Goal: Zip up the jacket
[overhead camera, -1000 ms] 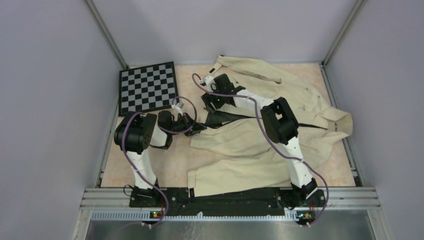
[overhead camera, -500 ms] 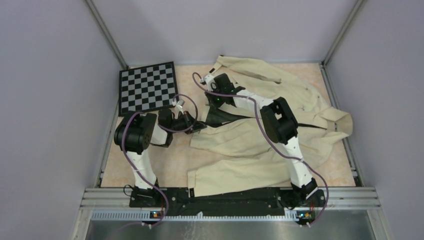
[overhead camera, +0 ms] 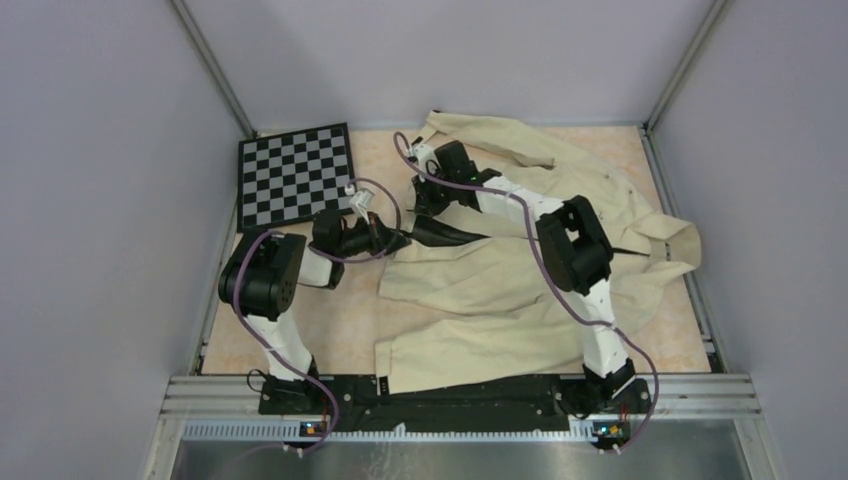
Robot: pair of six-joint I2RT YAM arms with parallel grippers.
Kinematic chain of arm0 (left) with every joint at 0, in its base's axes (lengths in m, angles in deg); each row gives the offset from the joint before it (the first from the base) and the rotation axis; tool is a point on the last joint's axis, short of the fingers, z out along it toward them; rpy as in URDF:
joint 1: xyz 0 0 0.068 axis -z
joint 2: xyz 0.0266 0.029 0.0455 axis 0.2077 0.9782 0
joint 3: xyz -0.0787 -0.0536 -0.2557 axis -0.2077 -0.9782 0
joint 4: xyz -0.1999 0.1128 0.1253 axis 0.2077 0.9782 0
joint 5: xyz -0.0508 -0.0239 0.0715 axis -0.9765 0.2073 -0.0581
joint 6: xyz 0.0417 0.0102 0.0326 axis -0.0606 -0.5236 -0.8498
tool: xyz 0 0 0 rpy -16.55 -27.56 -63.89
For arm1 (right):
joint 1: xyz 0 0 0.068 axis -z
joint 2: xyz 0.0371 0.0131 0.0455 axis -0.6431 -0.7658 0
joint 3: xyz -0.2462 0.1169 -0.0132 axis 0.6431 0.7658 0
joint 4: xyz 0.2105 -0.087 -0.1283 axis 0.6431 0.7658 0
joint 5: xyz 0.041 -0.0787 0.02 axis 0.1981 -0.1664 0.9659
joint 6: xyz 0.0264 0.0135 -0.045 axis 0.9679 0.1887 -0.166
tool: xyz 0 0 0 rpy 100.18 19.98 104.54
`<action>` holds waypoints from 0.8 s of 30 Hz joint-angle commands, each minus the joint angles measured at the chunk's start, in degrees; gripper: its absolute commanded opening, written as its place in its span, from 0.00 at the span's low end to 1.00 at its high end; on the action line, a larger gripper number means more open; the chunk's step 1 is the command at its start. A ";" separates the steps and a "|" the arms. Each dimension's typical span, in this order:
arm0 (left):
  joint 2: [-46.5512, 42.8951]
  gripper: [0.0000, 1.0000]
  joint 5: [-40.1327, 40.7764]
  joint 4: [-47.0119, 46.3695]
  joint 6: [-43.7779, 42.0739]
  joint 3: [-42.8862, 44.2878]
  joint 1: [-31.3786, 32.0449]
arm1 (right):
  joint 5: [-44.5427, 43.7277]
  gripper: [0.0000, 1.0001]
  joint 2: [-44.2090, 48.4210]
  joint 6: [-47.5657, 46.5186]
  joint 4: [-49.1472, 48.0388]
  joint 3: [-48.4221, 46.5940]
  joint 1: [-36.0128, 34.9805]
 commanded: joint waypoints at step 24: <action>10.81 0.00 -11.08 -46.04 7.00 -1.13 2.77 | 25.89 0.00 24.34 0.83 -32.02 36.34 5.30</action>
